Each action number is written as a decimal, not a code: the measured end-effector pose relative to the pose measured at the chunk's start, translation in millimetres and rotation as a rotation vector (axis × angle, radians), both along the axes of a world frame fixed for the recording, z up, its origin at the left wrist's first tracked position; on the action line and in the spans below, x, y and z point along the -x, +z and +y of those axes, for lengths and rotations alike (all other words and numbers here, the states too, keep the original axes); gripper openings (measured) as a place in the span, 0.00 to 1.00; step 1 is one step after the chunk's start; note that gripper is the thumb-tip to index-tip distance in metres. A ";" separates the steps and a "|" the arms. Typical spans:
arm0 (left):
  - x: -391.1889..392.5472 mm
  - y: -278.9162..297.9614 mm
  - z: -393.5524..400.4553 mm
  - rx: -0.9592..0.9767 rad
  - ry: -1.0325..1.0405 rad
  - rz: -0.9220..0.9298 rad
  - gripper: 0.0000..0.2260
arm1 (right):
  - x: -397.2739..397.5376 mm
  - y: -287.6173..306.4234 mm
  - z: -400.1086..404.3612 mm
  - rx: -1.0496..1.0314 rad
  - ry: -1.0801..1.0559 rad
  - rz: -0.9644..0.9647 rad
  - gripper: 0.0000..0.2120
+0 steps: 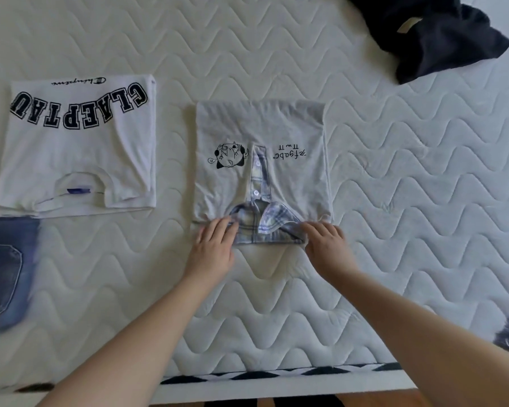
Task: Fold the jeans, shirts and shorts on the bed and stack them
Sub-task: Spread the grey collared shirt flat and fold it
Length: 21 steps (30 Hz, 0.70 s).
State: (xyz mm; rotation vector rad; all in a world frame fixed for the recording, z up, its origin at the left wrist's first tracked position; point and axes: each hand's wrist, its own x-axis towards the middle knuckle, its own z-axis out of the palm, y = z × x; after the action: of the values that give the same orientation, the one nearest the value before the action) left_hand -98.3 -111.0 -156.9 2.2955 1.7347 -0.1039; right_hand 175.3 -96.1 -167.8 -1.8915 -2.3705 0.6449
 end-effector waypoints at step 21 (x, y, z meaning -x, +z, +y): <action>-71.9 -7.4 111.7 0.345 0.331 -0.403 0.11 | 14.6 9.1 16.4 0.345 -0.358 0.187 0.17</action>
State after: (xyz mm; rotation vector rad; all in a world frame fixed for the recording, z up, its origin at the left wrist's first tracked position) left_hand -26.4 0.7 -164.4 1.6311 1.6958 0.1092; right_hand 160.7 -79.7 -158.6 -2.1921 -1.8340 1.1879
